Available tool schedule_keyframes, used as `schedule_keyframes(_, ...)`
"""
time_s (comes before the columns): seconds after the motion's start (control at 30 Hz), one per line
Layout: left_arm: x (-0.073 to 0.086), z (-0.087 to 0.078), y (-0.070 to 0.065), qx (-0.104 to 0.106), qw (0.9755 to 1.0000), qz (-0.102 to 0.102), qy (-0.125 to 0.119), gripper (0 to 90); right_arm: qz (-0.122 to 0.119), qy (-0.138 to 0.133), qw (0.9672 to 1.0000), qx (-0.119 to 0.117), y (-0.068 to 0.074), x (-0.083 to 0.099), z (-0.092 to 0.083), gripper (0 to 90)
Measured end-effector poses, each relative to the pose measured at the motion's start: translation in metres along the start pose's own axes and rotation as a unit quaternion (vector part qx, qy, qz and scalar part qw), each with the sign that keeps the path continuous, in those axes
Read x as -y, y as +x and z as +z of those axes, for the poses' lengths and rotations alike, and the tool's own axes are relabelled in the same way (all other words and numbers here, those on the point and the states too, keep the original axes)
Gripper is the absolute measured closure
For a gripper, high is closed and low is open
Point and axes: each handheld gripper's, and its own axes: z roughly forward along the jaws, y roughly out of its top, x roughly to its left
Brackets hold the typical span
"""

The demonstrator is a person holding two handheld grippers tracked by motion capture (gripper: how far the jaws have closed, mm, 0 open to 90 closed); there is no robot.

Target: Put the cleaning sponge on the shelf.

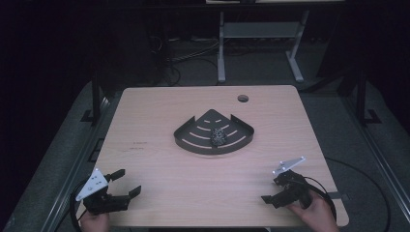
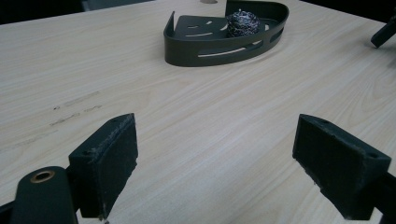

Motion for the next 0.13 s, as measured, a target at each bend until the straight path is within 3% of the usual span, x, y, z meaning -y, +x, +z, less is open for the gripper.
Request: schedule_keyframes(0.13, -0.0005, 0.0004, 0.0001, -0.001, 1.0, 0.003, 0.001, 13.3, 0.006, -0.007, 1.0, 0.0, 0.0007, 0.0064, -0.0018, 15.8)
